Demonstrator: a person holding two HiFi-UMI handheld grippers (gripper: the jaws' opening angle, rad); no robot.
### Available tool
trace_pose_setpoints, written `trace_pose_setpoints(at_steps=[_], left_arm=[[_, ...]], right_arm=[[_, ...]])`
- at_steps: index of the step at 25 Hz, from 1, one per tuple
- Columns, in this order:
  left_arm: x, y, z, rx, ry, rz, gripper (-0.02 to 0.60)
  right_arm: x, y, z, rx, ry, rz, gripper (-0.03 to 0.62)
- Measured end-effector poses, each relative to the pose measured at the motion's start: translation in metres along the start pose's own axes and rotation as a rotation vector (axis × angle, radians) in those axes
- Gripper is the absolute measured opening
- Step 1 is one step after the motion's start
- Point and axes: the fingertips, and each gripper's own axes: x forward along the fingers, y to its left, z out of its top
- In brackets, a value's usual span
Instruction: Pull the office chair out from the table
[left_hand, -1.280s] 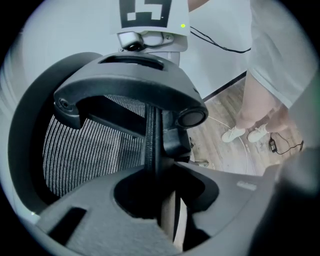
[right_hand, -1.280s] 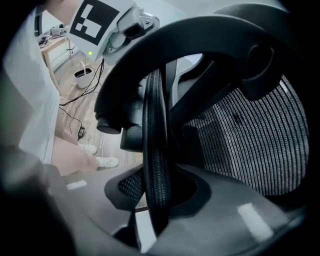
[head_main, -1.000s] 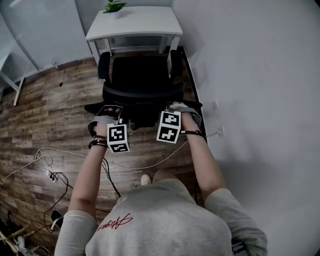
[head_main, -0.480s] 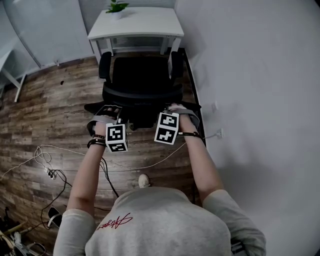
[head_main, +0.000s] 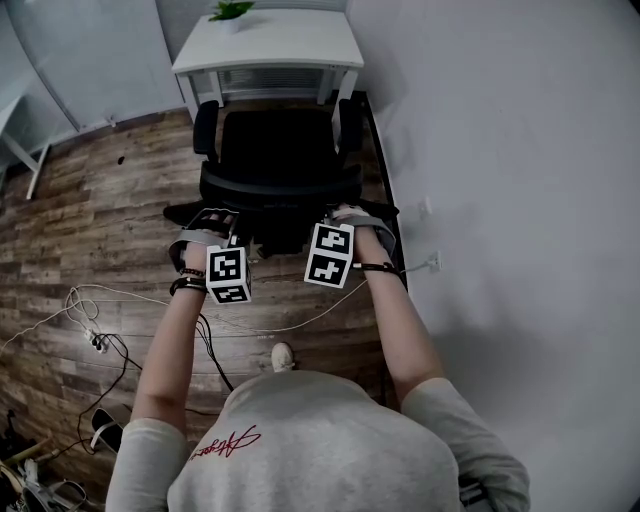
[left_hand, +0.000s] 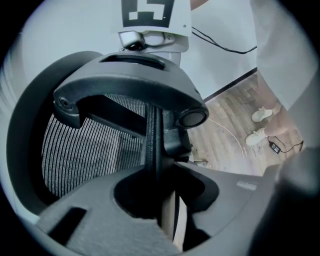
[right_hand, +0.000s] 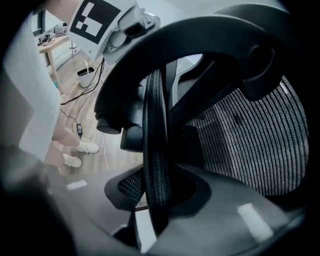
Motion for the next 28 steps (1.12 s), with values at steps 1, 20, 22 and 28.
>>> trace_pose_setpoints(at_steps=[1, 20, 22, 28], left_arm=[[-0.001, -0.002, 0.001, -0.001, 0.000, -0.001, 0.092], [-0.020, -0.026, 0.025, -0.018, 0.011, -0.005, 0.092], [-0.024, -0.031, 0.027, -0.017, 0.012, -0.001, 0.092], [-0.029, -0.039, 0.034, -0.012, 0.025, 0.007, 0.092]], right_arm=[[-0.001, 0.002, 0.000, 0.001, 0.000, 0.003, 0.109], [-0.021, 0.030, -0.014, -0.013, -0.006, 0.009, 0.110], [-0.024, 0.036, -0.015, -0.016, -0.008, 0.007, 0.110], [-0.031, 0.046, -0.021, -0.019, -0.012, 0.010, 0.110]])
